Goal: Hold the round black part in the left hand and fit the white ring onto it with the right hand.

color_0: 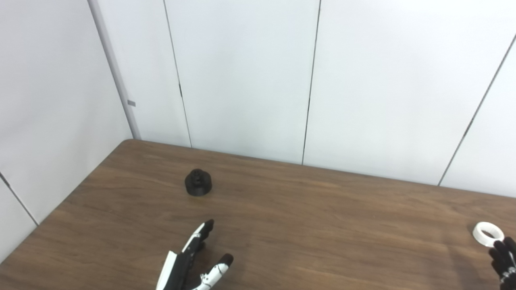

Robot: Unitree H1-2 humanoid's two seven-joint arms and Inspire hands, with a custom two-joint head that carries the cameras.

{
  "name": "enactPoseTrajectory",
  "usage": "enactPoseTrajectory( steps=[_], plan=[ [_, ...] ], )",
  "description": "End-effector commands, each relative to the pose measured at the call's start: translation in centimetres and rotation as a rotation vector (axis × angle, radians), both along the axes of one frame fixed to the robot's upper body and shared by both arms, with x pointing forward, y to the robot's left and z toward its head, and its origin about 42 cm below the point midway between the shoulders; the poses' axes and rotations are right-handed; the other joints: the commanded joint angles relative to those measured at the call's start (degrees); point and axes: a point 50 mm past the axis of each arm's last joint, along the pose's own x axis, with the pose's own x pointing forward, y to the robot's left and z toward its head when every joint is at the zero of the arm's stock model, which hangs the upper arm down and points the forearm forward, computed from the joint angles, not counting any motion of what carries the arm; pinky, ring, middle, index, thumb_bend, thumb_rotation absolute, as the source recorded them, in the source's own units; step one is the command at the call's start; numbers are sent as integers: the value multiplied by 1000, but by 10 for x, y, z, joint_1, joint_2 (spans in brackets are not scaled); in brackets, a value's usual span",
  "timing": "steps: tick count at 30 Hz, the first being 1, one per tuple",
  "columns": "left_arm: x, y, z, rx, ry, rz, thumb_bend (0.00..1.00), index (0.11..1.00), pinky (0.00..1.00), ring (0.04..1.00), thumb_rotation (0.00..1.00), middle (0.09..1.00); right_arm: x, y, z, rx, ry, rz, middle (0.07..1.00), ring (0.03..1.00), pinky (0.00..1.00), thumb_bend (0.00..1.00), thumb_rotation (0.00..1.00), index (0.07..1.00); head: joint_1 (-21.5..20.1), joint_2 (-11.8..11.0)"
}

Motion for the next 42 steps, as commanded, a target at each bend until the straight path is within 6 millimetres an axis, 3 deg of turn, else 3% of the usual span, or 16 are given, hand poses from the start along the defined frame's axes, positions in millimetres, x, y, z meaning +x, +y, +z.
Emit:
enactPoseTrajectory(
  steps=[1, 3, 6, 9, 11, 15, 25, 34, 42],
  plan=[
    [18, 2, 27, 1, -112, 28, 752, 948, 904, 952, 364, 956, -21, 6, -37, 40, 123, -20, 970, 960, 1000, 445, 1000, 983, -1, 2],
    [24, 8, 36, 27, -137, 49, 771, 946, 851, 956, 302, 961, -22, 6, -37, 39, 122, -22, 969, 959, 1000, 450, 1000, 981, -1, 3],
    [34, 21, 52, 131, -164, 88, 827, 924, 984, 972, 269, 939, -22, 6, -37, 39, 117, -25, 970, 957, 1000, 436, 1000, 981, -4, 5],
    [44, 35, 69, 281, -147, 127, 897, 918, 999, 961, 378, 918, -22, 6, -38, 52, 121, -24, 970, 962, 1000, 466, 1000, 979, -3, 7],
    [50, 43, 78, 340, -141, 139, 898, 918, 934, 932, 368, 917, -22, 6, -37, 69, 127, -24, 976, 975, 1000, 494, 1000, 986, -3, 8],
    [63, 55, 87, 393, -107, 168, 915, 915, 903, 930, 382, 925, -23, 7, -34, 81, 137, -16, 989, 989, 1000, 504, 1000, 999, -4, 10],
    [103, 91, 90, 510, -13, 198, 926, 901, 903, 961, 359, 941, -25, 8, -32, 81, 138, -19, 990, 990, 1000, 469, 1000, 1000, -5, 16],
    [138, 109, 87, 596, 65, 199, 975, 887, 877, 969, 390, 931, -26, 8, -33, 94, 141, -20, 984, 982, 1000, 484, 1000, 997, -7, 18],
    [166, 115, 78, 711, 96, 201, 968, 851, 998, 953, 407, 900, -29, 8, -32, 91, 146, -22, 983, 980, 1000, 479, 1000, 999, -8, 24]
  ],
)
